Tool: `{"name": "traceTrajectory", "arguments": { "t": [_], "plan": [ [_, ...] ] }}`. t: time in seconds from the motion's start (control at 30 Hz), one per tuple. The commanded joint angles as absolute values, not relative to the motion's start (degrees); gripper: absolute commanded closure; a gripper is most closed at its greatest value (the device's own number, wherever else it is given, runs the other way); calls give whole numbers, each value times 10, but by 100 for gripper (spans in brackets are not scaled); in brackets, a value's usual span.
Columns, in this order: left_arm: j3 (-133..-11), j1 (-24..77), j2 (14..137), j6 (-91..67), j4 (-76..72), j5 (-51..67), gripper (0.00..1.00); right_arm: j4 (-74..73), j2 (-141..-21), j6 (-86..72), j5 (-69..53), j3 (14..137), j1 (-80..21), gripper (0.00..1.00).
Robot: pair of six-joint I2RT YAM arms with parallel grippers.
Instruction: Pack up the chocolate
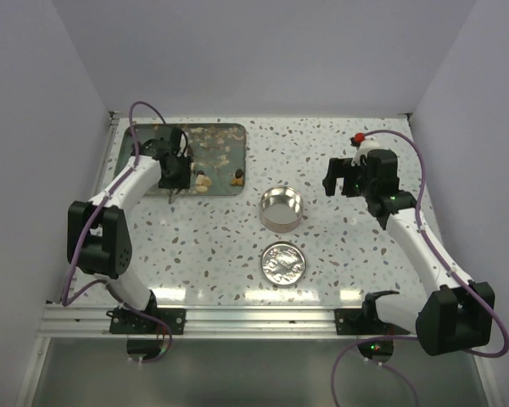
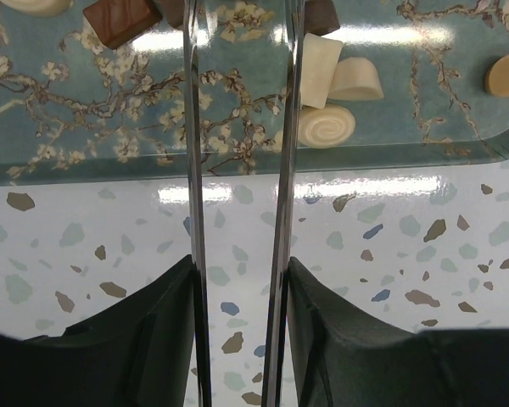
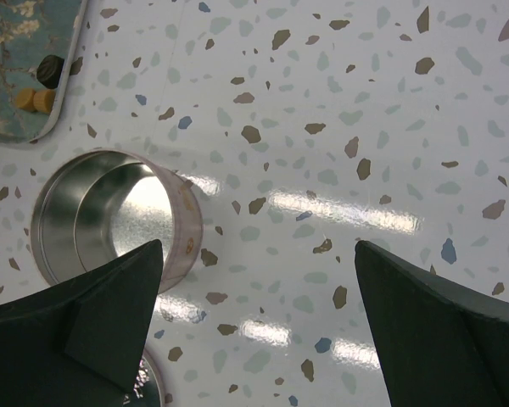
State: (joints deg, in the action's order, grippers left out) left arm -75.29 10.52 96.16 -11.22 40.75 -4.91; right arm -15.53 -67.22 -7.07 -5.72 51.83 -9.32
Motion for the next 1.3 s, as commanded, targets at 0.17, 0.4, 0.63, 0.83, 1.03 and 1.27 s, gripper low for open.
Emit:
{"name": "traceTrajectory", "arguments": {
  "t": [0.17, 0.4, 0.63, 0.83, 1.03, 1.27],
  "plan": [
    [-792, 99, 976, -97, 381, -46, 58, -152, -660, -68, -56, 531, -95, 2],
    [-810, 100, 963, -89, 410, -45, 78, -153, -662, -68, -55, 531, -95, 2],
    [-819, 102, 919, -67, 425, -3, 78, -151, -678, -69, -60, 540, -95, 2],
    [-824, 147, 886, -55, 428, 28, 78, -148, -697, -75, -64, 554, -95, 2],
    [-837, 220, 860, -75, 418, 41, 78, -151, -708, -70, -57, 568, -95, 2],
    [-837, 338, 842, -88, 414, 37, 79, -156, -708, -69, -47, 568, -96, 2]
  ]
}}
